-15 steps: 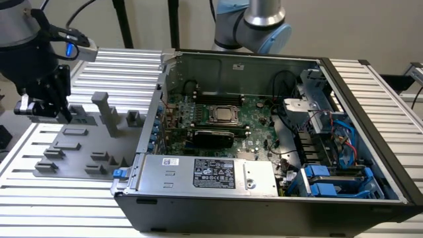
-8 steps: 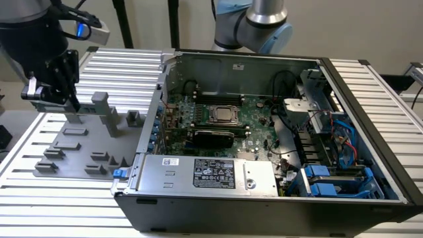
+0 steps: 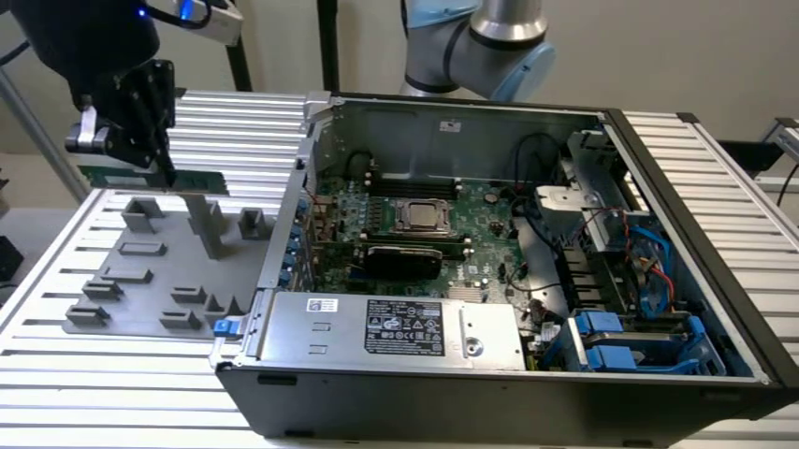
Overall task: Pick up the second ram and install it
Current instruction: 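Pick up the second ram and move it above second insertion slot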
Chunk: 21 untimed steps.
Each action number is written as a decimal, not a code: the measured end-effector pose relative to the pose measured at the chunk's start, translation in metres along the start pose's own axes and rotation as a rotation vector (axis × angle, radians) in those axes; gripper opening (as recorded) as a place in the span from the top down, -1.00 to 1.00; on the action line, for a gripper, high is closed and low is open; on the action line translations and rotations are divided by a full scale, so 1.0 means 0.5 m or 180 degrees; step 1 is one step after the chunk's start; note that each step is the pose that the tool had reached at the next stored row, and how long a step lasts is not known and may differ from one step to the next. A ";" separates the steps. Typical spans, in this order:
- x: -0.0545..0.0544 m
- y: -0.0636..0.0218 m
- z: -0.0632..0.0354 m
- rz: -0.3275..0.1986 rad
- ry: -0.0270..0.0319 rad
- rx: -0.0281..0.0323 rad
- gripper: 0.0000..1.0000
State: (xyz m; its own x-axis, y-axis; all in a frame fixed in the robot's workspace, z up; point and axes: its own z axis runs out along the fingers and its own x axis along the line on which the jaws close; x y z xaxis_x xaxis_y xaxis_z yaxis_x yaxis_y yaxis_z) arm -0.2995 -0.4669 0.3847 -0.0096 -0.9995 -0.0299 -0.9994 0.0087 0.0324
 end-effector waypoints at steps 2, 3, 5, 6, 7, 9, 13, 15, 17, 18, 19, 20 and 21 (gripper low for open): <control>0.000 -0.018 -0.008 0.0000 0.0000 -0.0001 0.73; -0.001 -0.027 -0.012 0.0000 0.0000 -0.0001 0.73; -0.001 -0.045 -0.017 0.0000 0.0001 -0.0001 0.73; -0.001 -0.054 -0.019 0.0000 0.0000 -0.0001 0.73; -0.001 -0.063 -0.020 0.0000 0.0000 -0.0001 0.73; -0.001 -0.081 -0.022 0.0000 0.0001 -0.0001 0.73; -0.002 -0.117 -0.024 -0.0001 -0.0006 -0.0001 0.73; -0.002 -0.135 -0.025 -0.0001 -0.0010 -0.0001 0.73; -0.002 -0.154 -0.026 -0.0002 -0.0014 -0.0001 0.73; -0.002 -0.163 -0.026 -0.0002 -0.0017 -0.0001 0.73; -0.002 -0.172 -0.026 -0.0003 -0.0020 -0.0001 0.73; -0.002 -0.181 -0.027 -0.0004 -0.0023 -0.0001 0.73; -0.002 -0.190 -0.027 -0.0004 -0.0027 -0.0001 0.73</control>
State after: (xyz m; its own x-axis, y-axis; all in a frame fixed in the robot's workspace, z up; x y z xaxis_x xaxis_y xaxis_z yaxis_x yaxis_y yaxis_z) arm -0.2041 -0.4669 0.3950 -0.0087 -0.9992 -0.0383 -0.9994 0.0074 0.0327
